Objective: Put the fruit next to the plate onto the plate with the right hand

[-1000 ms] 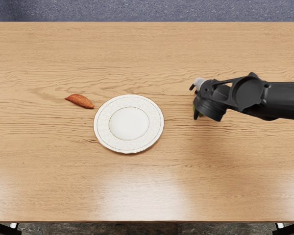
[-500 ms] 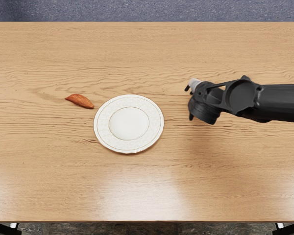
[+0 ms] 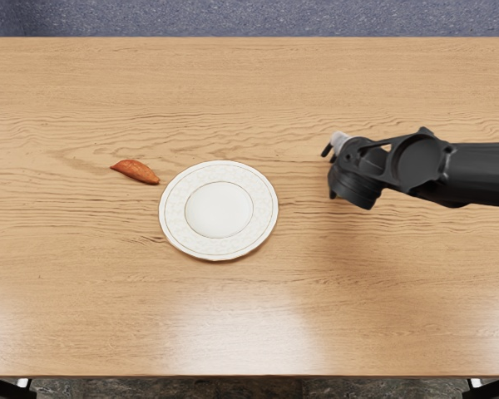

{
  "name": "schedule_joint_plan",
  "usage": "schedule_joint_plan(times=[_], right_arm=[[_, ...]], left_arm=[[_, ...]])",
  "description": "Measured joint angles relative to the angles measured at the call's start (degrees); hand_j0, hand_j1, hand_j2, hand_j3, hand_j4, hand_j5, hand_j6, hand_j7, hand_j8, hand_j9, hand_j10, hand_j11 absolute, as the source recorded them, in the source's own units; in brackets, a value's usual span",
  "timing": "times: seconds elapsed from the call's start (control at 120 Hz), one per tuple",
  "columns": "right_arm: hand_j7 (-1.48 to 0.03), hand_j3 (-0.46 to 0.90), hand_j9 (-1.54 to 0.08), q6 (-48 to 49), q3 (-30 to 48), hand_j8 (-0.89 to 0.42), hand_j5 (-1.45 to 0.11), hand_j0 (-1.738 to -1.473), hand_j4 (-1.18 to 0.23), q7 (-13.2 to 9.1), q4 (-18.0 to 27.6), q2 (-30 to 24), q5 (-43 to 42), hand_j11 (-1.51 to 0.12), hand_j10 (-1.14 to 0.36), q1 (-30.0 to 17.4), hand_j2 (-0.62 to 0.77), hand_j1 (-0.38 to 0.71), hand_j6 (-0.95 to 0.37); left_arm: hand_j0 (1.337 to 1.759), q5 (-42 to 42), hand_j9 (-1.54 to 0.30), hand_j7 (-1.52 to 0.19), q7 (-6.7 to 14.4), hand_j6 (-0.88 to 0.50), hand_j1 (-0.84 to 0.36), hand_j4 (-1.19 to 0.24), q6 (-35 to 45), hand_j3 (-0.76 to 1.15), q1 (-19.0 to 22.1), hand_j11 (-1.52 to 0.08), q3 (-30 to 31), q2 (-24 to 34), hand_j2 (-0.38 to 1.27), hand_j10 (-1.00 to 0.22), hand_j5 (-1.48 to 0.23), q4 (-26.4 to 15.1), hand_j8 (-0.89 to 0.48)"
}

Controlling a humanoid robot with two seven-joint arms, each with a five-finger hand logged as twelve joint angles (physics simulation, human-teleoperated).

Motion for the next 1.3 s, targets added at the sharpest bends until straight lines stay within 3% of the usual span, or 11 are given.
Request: schedule_joint_plan(times=[0.683,0.783,0.817,0.9,0.942,1.108,1.183,1.3], right_arm=[[-0.45,0.00,-0.45,0.0,0.2,-0.34,-0.45,-1.658,-0.35,0.0,0.2,-0.4,0.0,-0.45,-0.35,-0.9,-0.07,0.06,-0.35],[-0.62,0.00,-0.62,-0.6,0.4,-0.48,-0.62,-1.657,-0.48,0.0,0.1,-0.4,0.3,-0.62,-0.48,-1.2,-0.06,0.20,-0.48],[-0.70,0.00,-0.70,-0.8,0.9,-0.43,-0.70,-1.656,-0.53,0.0,-0.1,-0.5,0.4,-0.70,-0.49,-1.3,-0.02,0.25,-0.50],[-0.84,0.00,-0.86,-0.9,4.7,-0.41,-0.86,-1.654,-0.64,0.0,-2.8,-1.1,0.3,-0.86,-0.49,-2.4,0.20,0.27,-0.54],[-0.90,0.00,-0.92,-0.7,6.9,-0.40,-0.92,-1.653,-0.67,-0.1,-5.1,-1.3,0.3,-0.91,-0.49,-3.0,0.24,0.27,-0.55],[-1.03,0.00,-1.07,5.6,20.2,-0.34,-1.09,-1.650,-0.76,-0.2,-13.2,-4.6,0.5,-1.05,-0.46,-5.8,0.20,0.23,-0.51],[-1.06,0.00,-1.11,15.7,29.7,-0.33,-1.14,-1.650,-0.78,-0.2,-17.0,-7.1,0.7,-1.09,-0.46,-8.3,0.18,0.22,-0.50],[-1.09,0.00,-1.16,28.2,40.6,-0.29,-1.20,-1.652,-0.79,-0.2,-21.2,-8.7,1.2,-1.14,-0.42,-11.7,0.27,0.26,-0.48]], left_arm=[[1.658,0.0,-0.02,-0.02,0.0,-0.01,0.34,-0.01,0.0,0.00,0.0,-0.02,0.0,0.0,0.00,-0.01,-0.02,0.0,-0.01],[1.658,0.0,-0.02,-0.02,0.0,-0.01,0.34,-0.01,0.0,0.00,0.0,-0.02,0.0,0.0,0.00,-0.01,-0.02,0.0,-0.01],[1.658,0.0,-0.02,-0.02,0.0,-0.01,0.34,-0.01,0.0,0.00,0.0,-0.02,0.0,0.0,0.00,-0.01,-0.02,0.0,-0.01],[1.658,0.0,-0.02,-0.02,0.0,-0.01,0.34,-0.01,0.0,0.00,0.0,-0.02,0.0,0.0,0.00,-0.01,-0.02,0.0,-0.01],[1.658,0.0,-0.02,-0.02,0.0,-0.01,0.33,-0.01,0.0,0.00,0.0,-0.02,0.0,0.0,0.00,-0.01,-0.02,0.0,-0.01],[1.658,0.0,-0.02,-0.02,0.0,-0.01,0.34,-0.01,0.0,0.00,0.0,-0.02,0.0,0.0,0.00,-0.01,-0.02,0.0,-0.01],[1.658,0.0,-0.02,-0.02,0.0,-0.01,0.34,-0.01,0.0,0.00,0.0,-0.02,0.0,0.0,0.00,-0.01,-0.02,0.0,-0.01],[1.658,0.0,-0.02,-0.02,0.0,-0.01,0.34,-0.01,0.0,0.00,0.0,-0.02,0.0,0.0,0.00,-0.01,-0.02,0.0,-0.01]])
